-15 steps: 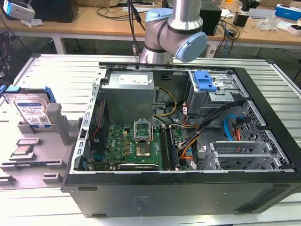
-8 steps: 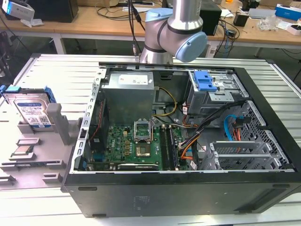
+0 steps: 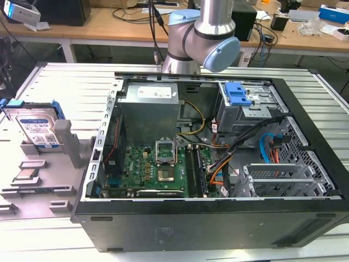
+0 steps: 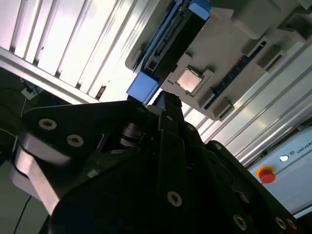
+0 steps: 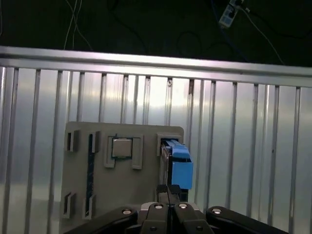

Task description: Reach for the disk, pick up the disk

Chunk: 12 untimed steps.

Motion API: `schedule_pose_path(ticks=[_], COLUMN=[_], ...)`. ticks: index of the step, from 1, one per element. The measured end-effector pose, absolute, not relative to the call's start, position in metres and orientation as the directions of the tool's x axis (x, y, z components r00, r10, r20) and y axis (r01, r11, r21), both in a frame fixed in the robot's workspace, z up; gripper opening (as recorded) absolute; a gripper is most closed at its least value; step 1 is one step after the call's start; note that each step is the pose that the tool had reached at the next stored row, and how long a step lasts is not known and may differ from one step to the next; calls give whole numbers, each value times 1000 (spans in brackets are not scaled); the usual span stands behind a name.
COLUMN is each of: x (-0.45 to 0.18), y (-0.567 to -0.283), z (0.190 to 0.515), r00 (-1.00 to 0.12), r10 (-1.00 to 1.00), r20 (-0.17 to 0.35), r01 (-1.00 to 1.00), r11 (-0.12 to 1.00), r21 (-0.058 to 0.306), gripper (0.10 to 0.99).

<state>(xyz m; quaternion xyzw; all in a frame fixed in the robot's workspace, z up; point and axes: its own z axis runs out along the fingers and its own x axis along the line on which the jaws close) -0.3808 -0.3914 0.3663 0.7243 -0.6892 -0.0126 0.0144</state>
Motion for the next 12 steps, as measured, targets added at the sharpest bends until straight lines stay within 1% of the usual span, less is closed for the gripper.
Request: schedule_pose_path(ticks=[5,12], x=[-381,-381], y=[-391,-391], z=[365,365], r00=[-18,-22], r10=[-1000,-1000], r20=[4,4], r01=[-999,-999], r11=[18,23], r21=[38,38], gripper=[106,106])
